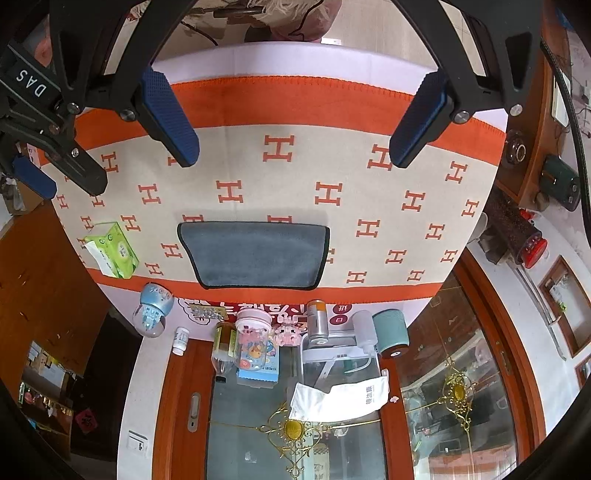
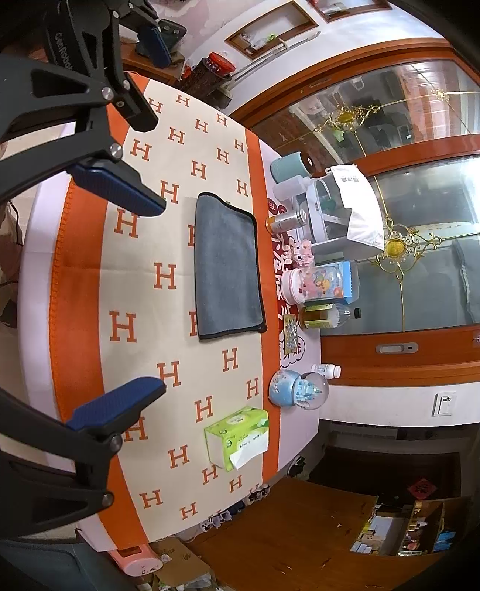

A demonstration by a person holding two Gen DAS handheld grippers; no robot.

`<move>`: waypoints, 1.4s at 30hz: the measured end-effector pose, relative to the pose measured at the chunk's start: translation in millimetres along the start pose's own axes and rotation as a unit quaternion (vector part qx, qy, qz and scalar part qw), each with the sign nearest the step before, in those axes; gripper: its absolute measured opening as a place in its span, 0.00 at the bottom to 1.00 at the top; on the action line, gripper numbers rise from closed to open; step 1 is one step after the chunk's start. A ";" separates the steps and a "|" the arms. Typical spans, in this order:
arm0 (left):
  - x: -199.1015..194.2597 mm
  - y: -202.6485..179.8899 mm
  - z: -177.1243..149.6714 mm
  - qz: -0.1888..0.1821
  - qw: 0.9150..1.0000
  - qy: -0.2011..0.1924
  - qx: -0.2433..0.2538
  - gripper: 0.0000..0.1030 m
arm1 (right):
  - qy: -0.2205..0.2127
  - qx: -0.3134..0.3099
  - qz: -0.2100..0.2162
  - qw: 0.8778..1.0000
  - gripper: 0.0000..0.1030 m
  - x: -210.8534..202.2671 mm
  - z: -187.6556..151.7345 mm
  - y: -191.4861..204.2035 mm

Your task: Fold towel

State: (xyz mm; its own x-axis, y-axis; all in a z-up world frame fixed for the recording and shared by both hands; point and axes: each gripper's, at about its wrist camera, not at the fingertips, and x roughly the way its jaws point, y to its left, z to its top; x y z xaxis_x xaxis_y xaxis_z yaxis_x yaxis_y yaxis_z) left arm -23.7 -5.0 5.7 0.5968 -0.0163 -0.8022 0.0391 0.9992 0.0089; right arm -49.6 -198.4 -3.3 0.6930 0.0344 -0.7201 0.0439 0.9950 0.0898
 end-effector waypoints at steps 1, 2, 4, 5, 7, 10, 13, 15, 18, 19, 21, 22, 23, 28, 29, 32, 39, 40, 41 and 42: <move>0.0 0.5 0.0 0.000 1.000 0.000 0.000 0.99 | 0.000 0.000 0.000 1.000 0.87 0.3 0.1 0.2; 0.1 0.8 0.2 0.001 1.000 0.001 0.000 0.99 | -0.001 0.000 -0.001 1.000 0.87 -0.3 -0.1 -0.1; 0.1 0.9 0.3 0.001 1.000 0.001 -0.001 0.99 | -0.002 -0.001 -0.001 1.000 0.87 0.1 0.0 0.1; 0.3 0.9 0.3 0.001 1.000 0.001 -0.001 0.99 | -0.002 -0.001 -0.001 1.000 0.87 0.4 -0.1 0.3; 0.2 1.1 0.3 0.000 1.000 0.001 0.000 0.99 | -0.002 -0.001 0.000 1.000 0.87 1.0 1.0 0.7; 0.0 1.4 0.1 0.000 1.000 0.001 0.001 0.99 | -0.002 -0.001 -0.001 1.000 0.87 1.6 1.0 0.4; 0.0 1.2 0.1 0.000 1.000 0.001 0.001 0.99 | -0.002 -0.001 0.000 1.000 0.87 1.4 1.2 0.4; 0.1 0.9 0.2 0.000 1.000 0.002 0.000 0.99 | -0.002 -0.001 0.000 1.000 0.87 1.4 1.2 -0.2; 2.1 0.5 -1.0 0.000 1.000 0.003 0.001 0.99 | -0.001 -0.001 0.001 1.000 0.87 1.4 1.3 -0.4; 2.1 1.0 -1.3 0.000 1.000 0.003 0.001 0.99 | -0.001 -0.001 0.001 1.000 0.87 1.8 1.4 -0.3; 2.2 0.7 -1.2 0.000 1.000 0.003 0.001 0.99 | -0.001 0.000 0.001 1.000 0.87 1.8 1.8 -0.9; 2.1 0.6 -1.3 0.000 1.000 0.003 0.001 0.99 | -0.001 0.000 0.001 1.000 0.87 2.2 1.9 -0.4; 2.1 0.5 -1.2 0.000 1.000 0.002 0.001 0.99 | -0.001 -0.001 0.001 1.000 0.87 1.8 1.9 -0.9; 3.1 -0.4 -1.4 0.000 1.000 0.002 0.001 0.99 | -0.001 0.000 0.001 1.000 0.87 2.3 2.2 -1.0; 3.9 -0.5 -2.3 0.000 1.000 0.002 0.002 0.99 | -0.001 0.000 0.001 1.000 0.87 2.0 2.2 -1.2; 4.2 -0.9 -2.5 0.000 1.000 0.003 0.002 0.99 | -0.001 -0.001 0.001 1.000 0.87 2.1 2.4 -1.6; 5.6 -2.0 -3.5 0.000 1.000 0.004 0.002 0.99 | -0.001 -0.001 0.002 1.000 0.87 2.4 2.6 -2.2; 5.8 -1.8 -4.3 0.000 1.000 0.004 0.002 0.99 | -0.001 -0.001 0.002 1.000 0.87 2.6 2.7 -2.1; 6.0 -1.9 -4.4 0.000 1.000 0.004 0.002 0.99 | -0.001 -0.001 0.002 1.000 0.87 2.2 2.6 -2.3; 5.5 -2.0 -3.3 0.000 1.000 0.004 0.002 0.99 | -0.001 -0.001 0.002 1.000 0.87 2.3 2.6 -2.2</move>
State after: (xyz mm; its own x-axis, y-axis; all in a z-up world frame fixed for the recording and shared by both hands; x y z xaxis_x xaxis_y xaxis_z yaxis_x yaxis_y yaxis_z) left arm -23.1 -7.0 -0.7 0.5910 -0.0162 -0.8065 0.0429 0.9990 0.0114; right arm -46.2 -200.7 -3.3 0.6950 0.0379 -0.7180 0.0401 0.9950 0.0913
